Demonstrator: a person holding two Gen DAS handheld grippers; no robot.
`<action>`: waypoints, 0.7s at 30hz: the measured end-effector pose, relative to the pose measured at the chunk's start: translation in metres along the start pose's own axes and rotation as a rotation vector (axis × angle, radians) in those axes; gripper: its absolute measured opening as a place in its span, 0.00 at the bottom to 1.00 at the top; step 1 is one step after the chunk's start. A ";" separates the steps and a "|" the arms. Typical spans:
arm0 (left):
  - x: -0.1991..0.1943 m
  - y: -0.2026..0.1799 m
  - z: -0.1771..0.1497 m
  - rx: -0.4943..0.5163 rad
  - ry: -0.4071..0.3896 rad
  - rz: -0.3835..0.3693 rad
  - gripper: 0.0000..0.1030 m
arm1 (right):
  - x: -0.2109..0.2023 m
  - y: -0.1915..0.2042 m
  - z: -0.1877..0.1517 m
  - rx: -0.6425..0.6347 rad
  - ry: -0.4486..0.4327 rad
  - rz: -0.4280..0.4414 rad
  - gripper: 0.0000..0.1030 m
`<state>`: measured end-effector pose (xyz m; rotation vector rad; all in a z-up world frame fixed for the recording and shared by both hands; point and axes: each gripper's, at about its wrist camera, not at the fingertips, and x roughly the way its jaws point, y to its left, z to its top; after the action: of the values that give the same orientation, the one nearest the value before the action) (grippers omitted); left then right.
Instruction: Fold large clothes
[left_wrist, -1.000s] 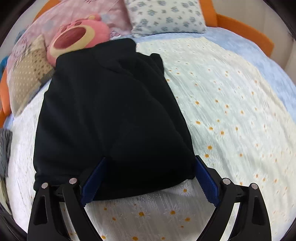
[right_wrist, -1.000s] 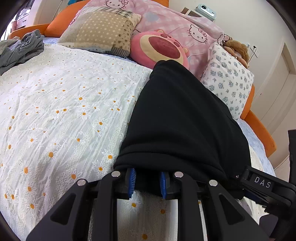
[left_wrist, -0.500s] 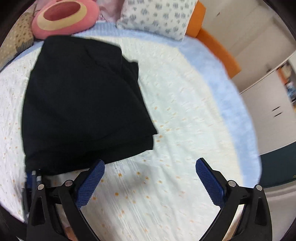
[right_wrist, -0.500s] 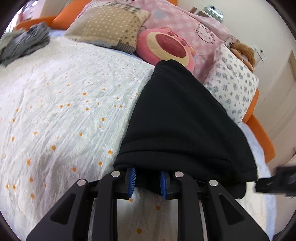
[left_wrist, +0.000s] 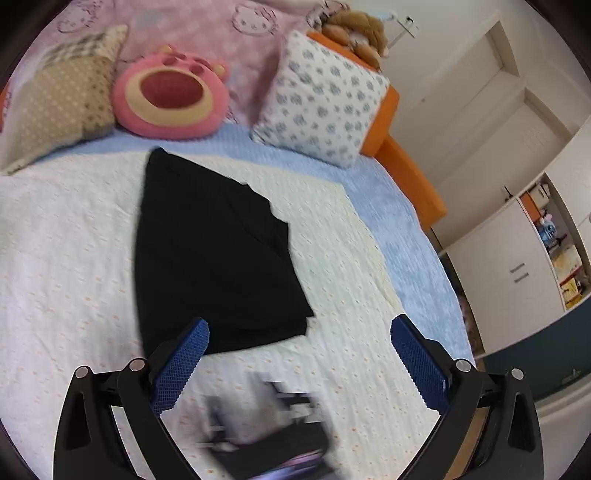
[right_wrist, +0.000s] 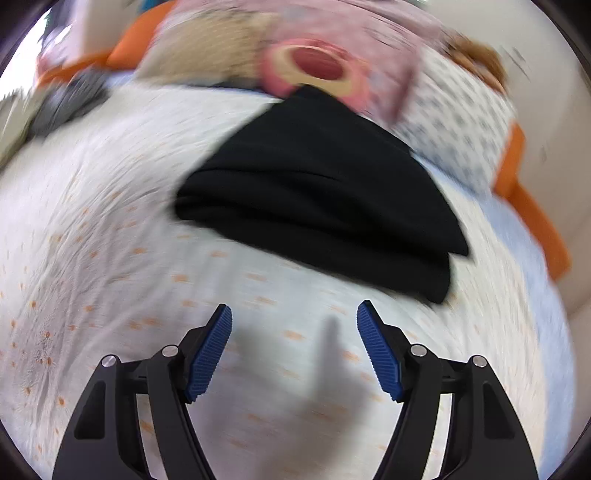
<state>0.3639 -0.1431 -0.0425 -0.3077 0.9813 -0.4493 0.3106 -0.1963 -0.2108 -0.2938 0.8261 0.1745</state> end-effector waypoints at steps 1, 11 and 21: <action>-0.004 0.006 0.002 -0.004 -0.007 0.005 0.97 | -0.003 -0.021 0.000 0.063 0.003 0.012 0.68; 0.045 0.069 -0.014 0.016 -0.032 0.143 0.97 | -0.040 -0.167 0.048 0.524 -0.090 0.198 0.69; 0.130 0.109 -0.005 0.123 -0.067 0.453 0.97 | 0.038 -0.191 0.170 0.509 0.017 0.297 0.68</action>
<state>0.4460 -0.1136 -0.1885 0.0149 0.9202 -0.0842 0.5047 -0.3205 -0.0941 0.3083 0.8986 0.2316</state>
